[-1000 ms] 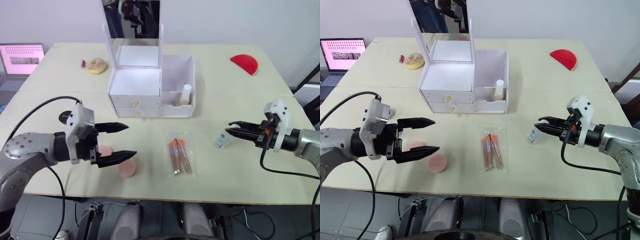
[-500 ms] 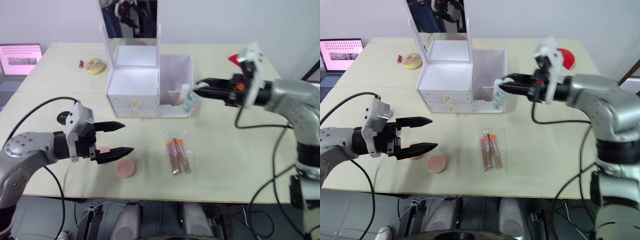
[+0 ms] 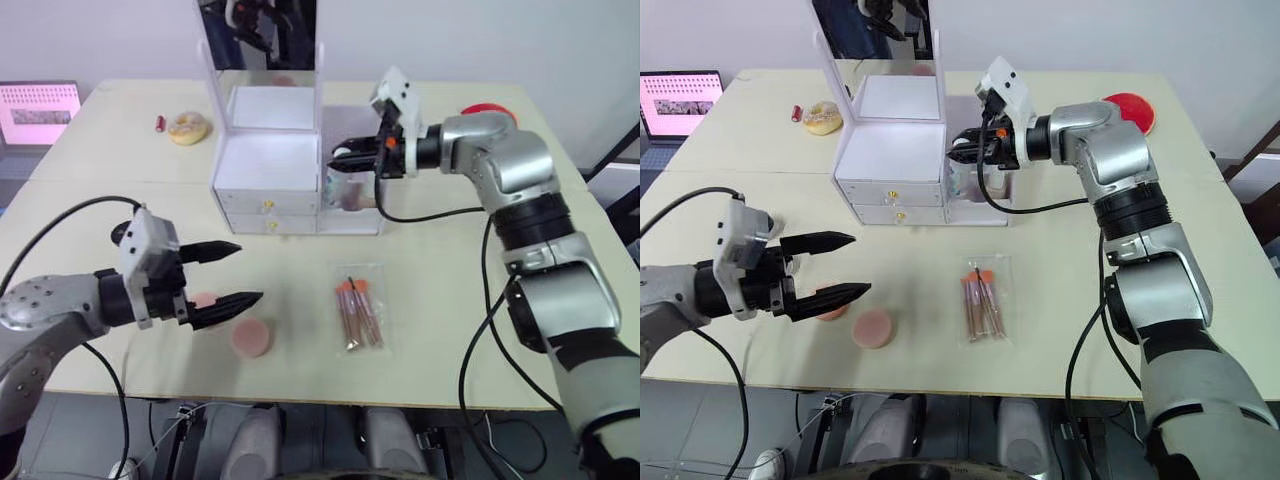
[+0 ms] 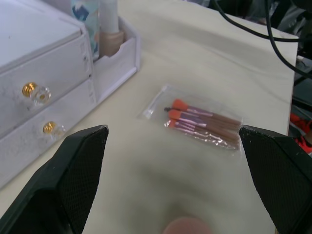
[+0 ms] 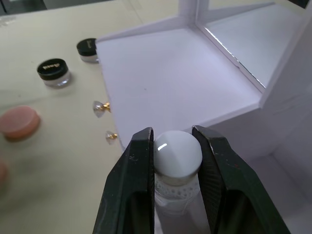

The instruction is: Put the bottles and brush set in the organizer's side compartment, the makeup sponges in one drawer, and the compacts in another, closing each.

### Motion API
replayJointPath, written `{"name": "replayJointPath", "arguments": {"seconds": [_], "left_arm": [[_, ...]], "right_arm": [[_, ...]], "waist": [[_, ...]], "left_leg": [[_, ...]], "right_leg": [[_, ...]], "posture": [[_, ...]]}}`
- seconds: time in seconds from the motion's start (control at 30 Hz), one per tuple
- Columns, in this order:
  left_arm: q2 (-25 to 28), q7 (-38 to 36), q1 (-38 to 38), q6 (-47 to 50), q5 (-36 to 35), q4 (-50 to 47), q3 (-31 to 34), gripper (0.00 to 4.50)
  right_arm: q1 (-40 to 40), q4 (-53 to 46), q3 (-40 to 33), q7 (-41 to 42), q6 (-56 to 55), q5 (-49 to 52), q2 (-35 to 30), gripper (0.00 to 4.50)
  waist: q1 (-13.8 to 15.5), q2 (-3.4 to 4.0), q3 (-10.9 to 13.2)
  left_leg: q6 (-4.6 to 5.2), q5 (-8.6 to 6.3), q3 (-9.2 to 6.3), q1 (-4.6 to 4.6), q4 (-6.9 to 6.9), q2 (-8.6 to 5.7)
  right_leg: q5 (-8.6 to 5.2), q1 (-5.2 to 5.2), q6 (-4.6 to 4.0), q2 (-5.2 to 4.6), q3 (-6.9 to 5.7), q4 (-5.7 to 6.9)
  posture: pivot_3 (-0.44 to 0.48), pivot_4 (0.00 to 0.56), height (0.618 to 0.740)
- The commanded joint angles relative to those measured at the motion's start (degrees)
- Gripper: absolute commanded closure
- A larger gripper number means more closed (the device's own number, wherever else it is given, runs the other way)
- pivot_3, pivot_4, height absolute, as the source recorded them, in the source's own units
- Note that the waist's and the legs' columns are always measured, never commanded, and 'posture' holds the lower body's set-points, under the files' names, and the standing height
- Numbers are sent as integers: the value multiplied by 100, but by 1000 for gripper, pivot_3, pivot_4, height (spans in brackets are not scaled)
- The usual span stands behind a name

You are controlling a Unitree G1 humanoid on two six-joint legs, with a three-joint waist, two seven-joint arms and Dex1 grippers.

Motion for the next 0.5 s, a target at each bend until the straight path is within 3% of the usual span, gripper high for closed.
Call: {"name": "replayJointPath", "arguments": {"seconds": [0.03, 0.5], "left_arm": [[34, 149, -17, 13, -198, -225, 292, 0], [106, 436, -168, 116, -519, -322, 330, 0]], "right_arm": [[-194, 285, -65, 125, -356, -232, 176, 3806], [-297, 1014, -143, 48, -852, -915, 620, 3806]], "waist": [[-29, 2, 1], [-131, 2, 1]], "left_leg": [[-2, 2, 0, 0, 0, 1], [-11, 8, -1, 4, 3, 3]], "right_leg": [[2, 0, -3, 1, 0, 0], [6, -4, -2, 6, 9, 15]], "posture": [[0, 150, 739], [0, 150, 739]]}}
